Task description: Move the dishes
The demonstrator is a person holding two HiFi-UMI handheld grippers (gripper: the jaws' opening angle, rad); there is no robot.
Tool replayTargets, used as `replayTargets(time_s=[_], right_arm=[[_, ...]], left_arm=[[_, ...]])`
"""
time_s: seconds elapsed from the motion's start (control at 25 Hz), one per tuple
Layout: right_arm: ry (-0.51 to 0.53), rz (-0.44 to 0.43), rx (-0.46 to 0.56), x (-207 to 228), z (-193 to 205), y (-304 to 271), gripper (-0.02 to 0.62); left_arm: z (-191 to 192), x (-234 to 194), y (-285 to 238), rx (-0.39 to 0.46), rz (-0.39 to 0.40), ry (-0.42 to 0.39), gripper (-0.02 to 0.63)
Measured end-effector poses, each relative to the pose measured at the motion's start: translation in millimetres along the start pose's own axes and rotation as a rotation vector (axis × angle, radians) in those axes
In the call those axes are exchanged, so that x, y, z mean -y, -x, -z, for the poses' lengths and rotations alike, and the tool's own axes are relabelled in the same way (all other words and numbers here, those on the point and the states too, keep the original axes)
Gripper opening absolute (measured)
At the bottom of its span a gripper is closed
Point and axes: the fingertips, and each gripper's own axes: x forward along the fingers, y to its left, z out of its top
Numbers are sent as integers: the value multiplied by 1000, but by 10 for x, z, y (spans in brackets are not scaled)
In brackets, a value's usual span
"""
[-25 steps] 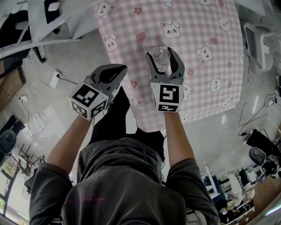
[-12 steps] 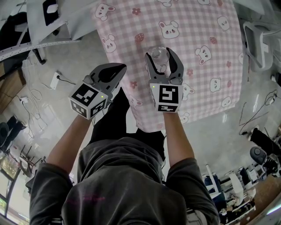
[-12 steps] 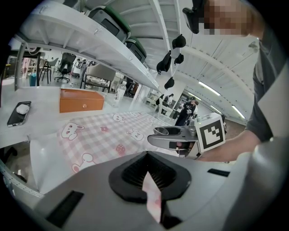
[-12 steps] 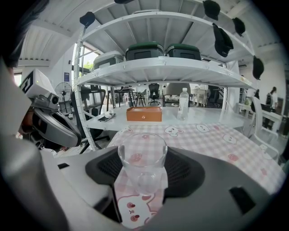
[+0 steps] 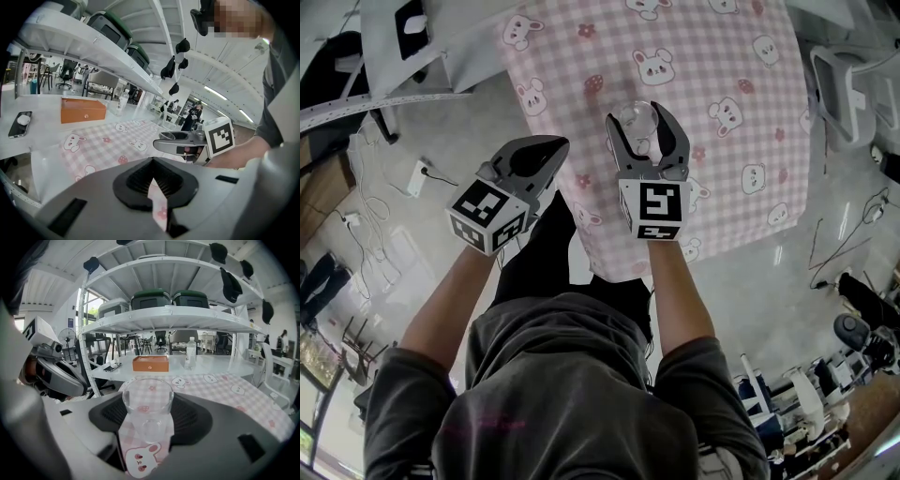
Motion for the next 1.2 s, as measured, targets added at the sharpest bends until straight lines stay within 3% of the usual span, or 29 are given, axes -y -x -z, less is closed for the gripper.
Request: replayTargets(time_s=[0.4,0.76,1.2], right_arm=[[22,27,62,-14,-462,265,281],[33,82,100,344,-724,758,281],[-11,210,79,929,-508,1304,281]], left_arm=[[-214,137,192,42,19,-33,2],[-454,551,97,47,61,-78,2],[-540,997,-210,3,147,-140,2]])
